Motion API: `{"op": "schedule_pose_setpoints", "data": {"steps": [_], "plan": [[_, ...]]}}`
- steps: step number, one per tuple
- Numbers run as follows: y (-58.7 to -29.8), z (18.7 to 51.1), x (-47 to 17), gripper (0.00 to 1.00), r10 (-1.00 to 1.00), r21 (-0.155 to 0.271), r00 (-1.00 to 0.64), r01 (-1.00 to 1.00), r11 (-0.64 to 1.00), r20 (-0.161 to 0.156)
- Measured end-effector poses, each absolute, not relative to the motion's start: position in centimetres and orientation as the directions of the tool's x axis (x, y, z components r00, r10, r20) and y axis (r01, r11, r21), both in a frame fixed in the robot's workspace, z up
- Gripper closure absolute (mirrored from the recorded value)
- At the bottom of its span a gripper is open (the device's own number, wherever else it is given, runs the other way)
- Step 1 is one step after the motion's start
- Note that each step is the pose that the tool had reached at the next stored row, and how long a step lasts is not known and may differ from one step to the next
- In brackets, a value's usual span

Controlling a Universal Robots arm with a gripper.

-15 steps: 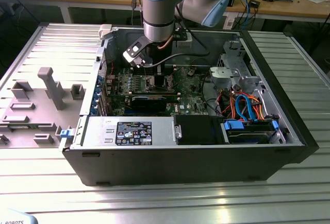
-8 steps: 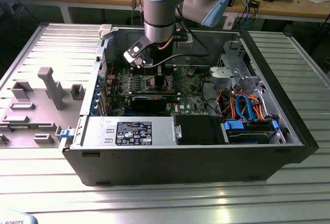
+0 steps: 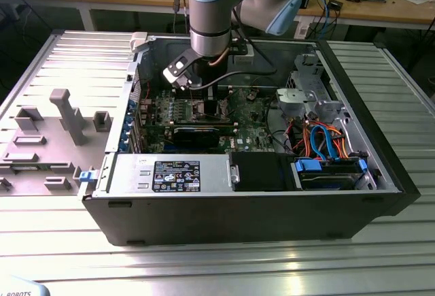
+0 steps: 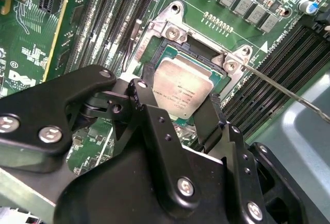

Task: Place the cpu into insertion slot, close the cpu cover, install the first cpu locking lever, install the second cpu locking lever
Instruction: 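Place the cpu into insertion slot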

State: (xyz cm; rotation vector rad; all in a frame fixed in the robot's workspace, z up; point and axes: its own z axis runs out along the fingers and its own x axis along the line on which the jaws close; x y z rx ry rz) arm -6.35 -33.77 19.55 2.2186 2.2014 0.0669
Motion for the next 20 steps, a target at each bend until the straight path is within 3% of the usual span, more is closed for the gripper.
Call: {"op": "schedule_pose_setpoints", "data": {"steps": [2, 20], "plan": [[-33.78, 19.54, -6.34, 0.38, 1.000, 0.041, 0.007, 0.999, -0.008, 0.019], [-33.56, 19.54, -6.35, 0.38, 1.000, 0.041, 0.007, 0.999, -0.008, 0.019]]}}
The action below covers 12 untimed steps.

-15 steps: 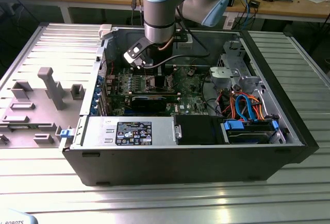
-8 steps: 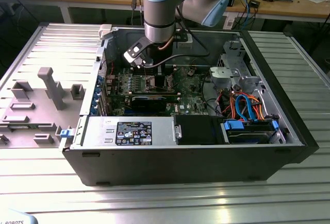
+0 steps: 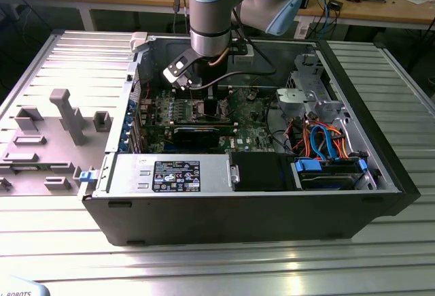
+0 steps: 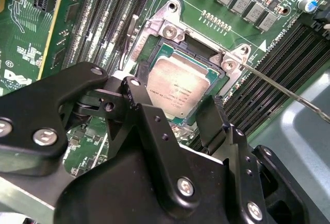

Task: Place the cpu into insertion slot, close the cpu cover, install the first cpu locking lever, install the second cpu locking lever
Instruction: 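Place the cpu into insertion slot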

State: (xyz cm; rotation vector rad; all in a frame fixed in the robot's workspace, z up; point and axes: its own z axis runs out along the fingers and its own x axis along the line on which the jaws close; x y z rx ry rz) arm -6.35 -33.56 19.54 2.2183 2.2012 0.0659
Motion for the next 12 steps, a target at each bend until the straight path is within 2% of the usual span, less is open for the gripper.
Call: {"op": "schedule_pose_setpoints", "data": {"steps": [5, 6, 7, 12], "plan": [[-33.54, 19.51, -6.33, 0.38, 1.000, 0.041, 0.007, 0.999, -0.008, 0.020], [-33.55, 19.52, -6.34, 0.37, 1.000, 0.041, 0.007, 0.999, -0.008, 0.020], [-33.56, 19.53, -6.34, 0.31, 1.000, 0.041, 0.007, 0.999, -0.008, 0.019], [-33.56, 19.72, -6.34, 0.31, 1.000, 0.041, 0.007, 0.999, -0.008, 0.019]]}}
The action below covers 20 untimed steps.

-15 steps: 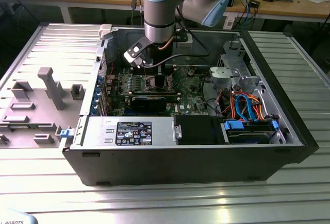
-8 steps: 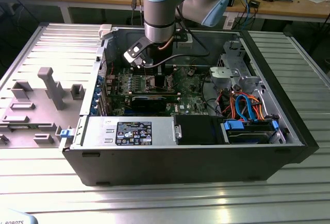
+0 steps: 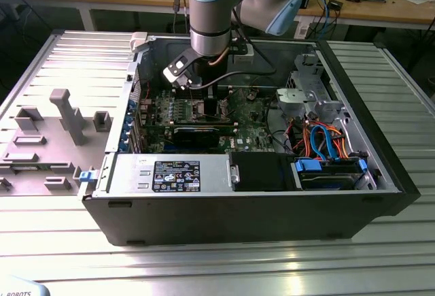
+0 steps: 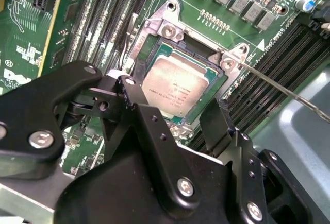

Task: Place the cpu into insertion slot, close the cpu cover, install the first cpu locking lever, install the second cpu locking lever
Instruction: 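Place the cpu into insertion slot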

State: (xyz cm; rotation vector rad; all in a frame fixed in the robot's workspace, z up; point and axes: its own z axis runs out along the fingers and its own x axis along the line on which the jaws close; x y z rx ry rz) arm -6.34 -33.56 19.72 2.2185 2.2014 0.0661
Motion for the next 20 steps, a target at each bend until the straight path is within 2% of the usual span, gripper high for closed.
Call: {"op": "schedule_pose_setpoints", "data": {"steps": [10, 17, 18, 20], "plan": [[-33.4, 19.8, -6.3, 0.31, 1.000, 0.040, 0.007, 0.999, -0.008, 0.020], [-33.4, 21.0, -6.3, 0.31, 1.000, 0.029, 0.008, 1.000, -0.008, 0.016], [-33.4, 21.2, -6.3, 0.33, 1.000, 0.026, 0.008, 1.000, -0.008, 0.015], [-33.4, 21.4, -6.3, 0.45, 1.000, 0.022, 0.008, 1.000, -0.008, 0.012]]}}
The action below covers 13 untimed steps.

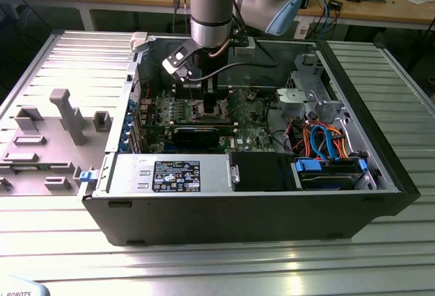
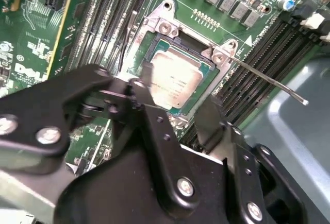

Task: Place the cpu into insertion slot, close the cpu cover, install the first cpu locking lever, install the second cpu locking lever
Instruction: 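Place the cpu into insertion slot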

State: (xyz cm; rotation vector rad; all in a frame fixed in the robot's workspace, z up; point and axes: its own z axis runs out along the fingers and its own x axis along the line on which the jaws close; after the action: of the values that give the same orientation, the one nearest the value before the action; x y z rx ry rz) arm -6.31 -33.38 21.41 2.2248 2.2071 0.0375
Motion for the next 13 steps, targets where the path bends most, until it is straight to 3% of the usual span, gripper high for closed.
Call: {"op": "schedule_pose_setpoints", "data": {"steps": [1, 5, 6, 7, 10, 13], "plan": [[-33.39, 21.42, -6.31, 0.45, 1.000, 0.022, 0.008, 1.000, -0.008, 0.010], [-33.38, 21.42, -6.30, 0.70, 1.000, 0.022, -0.015, 1.000, 0.015, 0.010], [-33.38, 21.42, -6.30, 0.70, 1.000, 0.022, -0.023, 1.000, 0.023, 0.010], [-33.38, 21.42, -6.30, 0.82, 1.000, 0.022, -0.024, 0.999, 0.024, 0.010], [-33.38, 21.42, -6.30, 0.89, 1.000, 0.022, -0.024, 0.999, 0.024, 0.010], [-33.38, 21.42, -6.30, 0.89, 1.000, 0.022, -0.025, 0.999, 0.024, 0.010]]}}
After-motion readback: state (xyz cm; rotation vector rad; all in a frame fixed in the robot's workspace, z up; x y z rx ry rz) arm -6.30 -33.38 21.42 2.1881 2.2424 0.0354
